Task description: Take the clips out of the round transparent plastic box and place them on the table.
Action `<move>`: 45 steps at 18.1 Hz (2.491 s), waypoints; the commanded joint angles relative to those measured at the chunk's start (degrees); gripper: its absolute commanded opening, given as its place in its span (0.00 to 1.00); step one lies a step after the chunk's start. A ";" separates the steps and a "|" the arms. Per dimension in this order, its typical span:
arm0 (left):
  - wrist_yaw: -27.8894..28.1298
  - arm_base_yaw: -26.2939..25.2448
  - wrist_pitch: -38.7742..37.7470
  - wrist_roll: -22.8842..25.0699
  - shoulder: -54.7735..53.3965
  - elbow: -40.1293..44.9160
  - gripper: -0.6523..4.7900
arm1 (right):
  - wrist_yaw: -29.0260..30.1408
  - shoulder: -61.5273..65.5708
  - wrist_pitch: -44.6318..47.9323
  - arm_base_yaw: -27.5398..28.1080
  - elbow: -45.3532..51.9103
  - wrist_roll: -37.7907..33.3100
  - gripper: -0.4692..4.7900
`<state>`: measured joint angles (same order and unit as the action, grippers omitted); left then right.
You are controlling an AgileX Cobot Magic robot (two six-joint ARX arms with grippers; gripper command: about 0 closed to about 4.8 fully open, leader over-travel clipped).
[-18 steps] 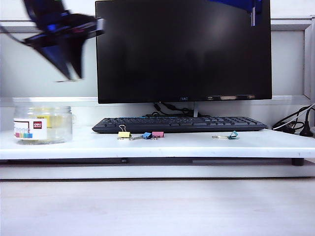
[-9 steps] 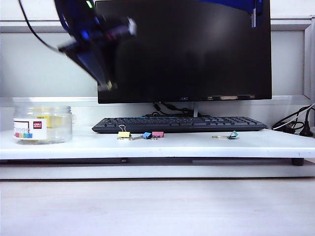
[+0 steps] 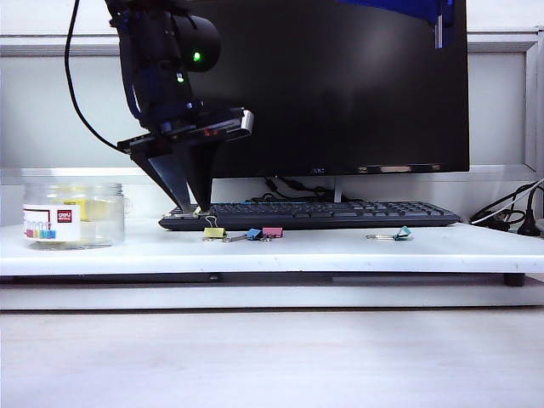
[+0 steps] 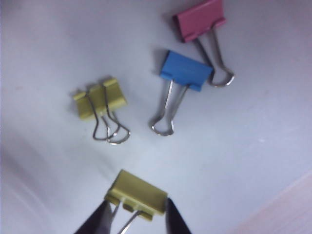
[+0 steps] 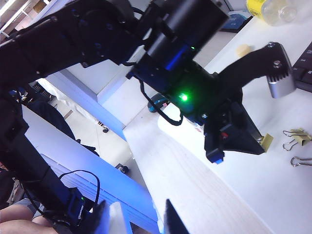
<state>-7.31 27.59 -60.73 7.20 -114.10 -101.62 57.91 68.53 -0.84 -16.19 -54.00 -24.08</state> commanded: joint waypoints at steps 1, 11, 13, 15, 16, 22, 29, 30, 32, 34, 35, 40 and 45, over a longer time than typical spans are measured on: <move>0.20 0.02 0.09 -0.17 -1.01 -0.17 0.40 | 0.33 -0.24 0.63 -0.09 -0.28 0.55 0.37; 0.17 0.04 -0.13 -0.39 -3.37 -0.17 0.41 | 1.16 -0.24 0.02 -0.09 -0.28 0.63 0.37; 0.20 0.04 -0.44 -0.37 -3.37 -0.17 0.46 | 1.16 -0.24 -1.03 -0.09 -0.28 1.68 0.37; 0.20 0.04 -0.76 -0.37 -3.37 -0.17 0.46 | 1.14 -0.24 -1.66 -0.09 -0.26 2.25 0.37; 0.20 0.04 -0.92 -0.37 -3.37 -0.17 0.46 | 1.16 -0.24 -2.10 -0.09 -0.26 2.80 0.37; 0.20 0.04 -1.92 -0.37 -3.02 -0.26 0.71 | 1.01 -0.24 -3.61 -0.09 -0.28 3.69 0.37; 2.01 -0.04 -1.01 0.83 6.54 -0.28 0.76 | 1.62 -0.24 -3.30 -0.09 -0.48 5.99 0.37; 3.93 -0.28 -1.42 1.33 7.61 -0.28 0.76 | 1.60 -0.24 -3.43 -0.09 -0.61 6.32 0.37; 8.09 -1.07 -3.32 1.73 10.27 -0.28 0.76 | 1.60 -0.24 -3.58 -0.09 -0.98 6.82 0.37; 8.61 -4.26 -7.08 1.75 12.09 -0.28 0.76 | 1.60 -0.24 -4.11 -0.09 -2.40 8.11 0.37; 8.59 -5.64 -8.63 1.33 12.11 -0.28 0.76 | 1.55 -0.22 -4.22 -0.09 -3.23 8.20 0.37; 7.93 -8.72 -11.61 1.40 12.09 -0.24 0.76 | -3.87 -0.22 -15.06 -0.11 -8.33 17.22 0.37; 6.16 -8.72 -10.80 1.40 11.63 -0.22 0.76 | -9.55 -0.22 -23.52 -0.11 -11.04 22.84 0.38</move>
<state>-0.71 18.94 -71.81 8.56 -102.41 -101.69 48.90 68.55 -24.18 -16.19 -64.66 -1.91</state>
